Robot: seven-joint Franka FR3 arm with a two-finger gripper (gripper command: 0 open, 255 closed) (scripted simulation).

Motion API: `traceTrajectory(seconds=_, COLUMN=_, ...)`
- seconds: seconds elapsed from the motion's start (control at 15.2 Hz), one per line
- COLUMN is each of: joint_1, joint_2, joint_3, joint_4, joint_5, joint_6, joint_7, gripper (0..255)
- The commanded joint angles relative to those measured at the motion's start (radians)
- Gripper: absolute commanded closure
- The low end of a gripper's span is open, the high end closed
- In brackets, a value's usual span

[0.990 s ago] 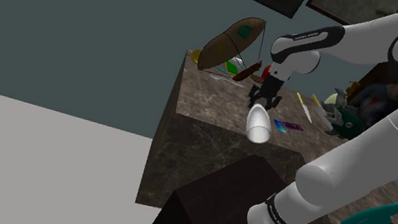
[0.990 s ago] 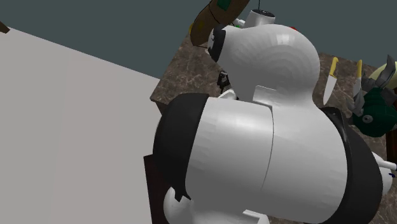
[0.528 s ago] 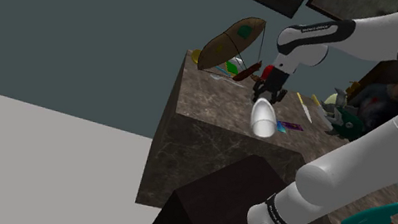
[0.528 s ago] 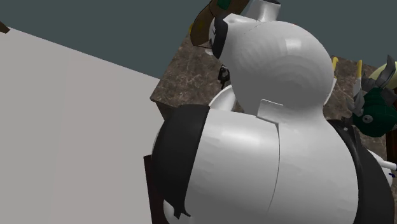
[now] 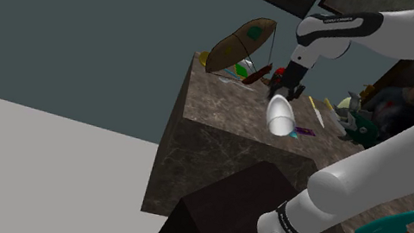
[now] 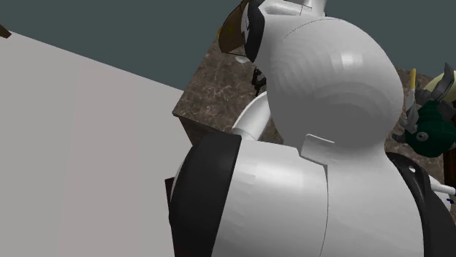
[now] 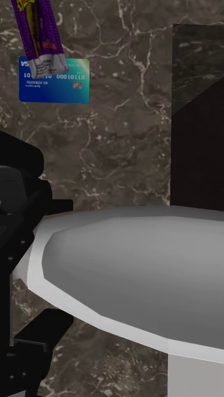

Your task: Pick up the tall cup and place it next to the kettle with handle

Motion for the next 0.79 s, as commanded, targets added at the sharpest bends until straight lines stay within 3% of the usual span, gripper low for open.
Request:
traceTrajectory(seconds=0.0, joint_1=0.000, joint_2=-0.009, joint_3=0.000, joint_4=0.021, joint_5=-0.003, joint_6=-0.030, joint_7=0.003, gripper=255)
traceTrajectory(seconds=0.73, joint_1=0.001, joint_2=-0.045, joint_3=0.005, joint_4=0.134, joint_5=-0.010, joint_6=-0.177, joint_7=0.019, gripper=255)
